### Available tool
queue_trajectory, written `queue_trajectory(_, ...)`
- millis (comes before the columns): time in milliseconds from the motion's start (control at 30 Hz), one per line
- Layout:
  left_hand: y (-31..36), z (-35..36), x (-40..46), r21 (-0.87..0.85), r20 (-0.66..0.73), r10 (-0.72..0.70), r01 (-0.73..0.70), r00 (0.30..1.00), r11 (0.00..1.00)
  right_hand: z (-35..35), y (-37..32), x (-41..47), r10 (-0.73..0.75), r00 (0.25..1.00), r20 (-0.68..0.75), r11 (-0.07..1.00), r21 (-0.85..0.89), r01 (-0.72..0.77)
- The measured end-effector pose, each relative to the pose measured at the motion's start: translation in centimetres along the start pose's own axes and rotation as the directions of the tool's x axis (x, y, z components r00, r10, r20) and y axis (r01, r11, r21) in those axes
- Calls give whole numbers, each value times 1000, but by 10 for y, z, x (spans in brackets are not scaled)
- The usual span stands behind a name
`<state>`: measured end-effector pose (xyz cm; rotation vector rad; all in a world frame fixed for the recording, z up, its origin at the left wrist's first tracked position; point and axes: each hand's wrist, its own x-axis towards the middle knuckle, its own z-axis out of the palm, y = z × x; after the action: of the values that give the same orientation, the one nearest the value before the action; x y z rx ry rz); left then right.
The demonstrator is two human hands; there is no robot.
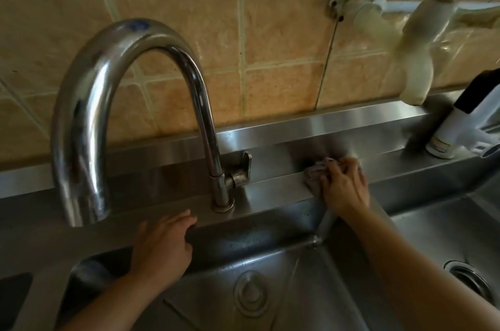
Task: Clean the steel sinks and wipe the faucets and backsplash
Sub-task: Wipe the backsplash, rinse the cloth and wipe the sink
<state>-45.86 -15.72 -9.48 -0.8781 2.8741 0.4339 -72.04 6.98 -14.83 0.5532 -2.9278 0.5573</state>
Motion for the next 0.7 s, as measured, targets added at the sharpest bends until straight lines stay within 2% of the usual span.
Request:
queue_trajectory(167,6,-1,2,16,-5,4,-4,1000,1000,-3,-7,15,192,981,27,981,10,-193)
queue_trajectory(233,5,-1,2,28,-2,3,-3,1000,1000,-3,-34,8,180,982,50,984,-21,-179)
queue_trajectory(300,3,-2,2,39,-15,5,-4,1000,999,6,-69,-12,48,996,69,997,-57,-44)
queue_trajectory(400,4,-3,3,33,-3,1,-1,1000,999,26,-113,-48,-235,970,58,972,27,234)
queue_trajectory(500,8,-4,3,2,32,-9,9,999,1000,27,-103,-51,-361,932,33,926,130,354)
queue_trajectory(567,10,-3,2,-16,39,-15,16,999,1000,19,-73,-40,-279,959,45,952,147,269)
queue_trajectory(700,12,-2,0,-56,30,-16,18,999,998,0,-23,-6,45,998,-43,990,135,-39)
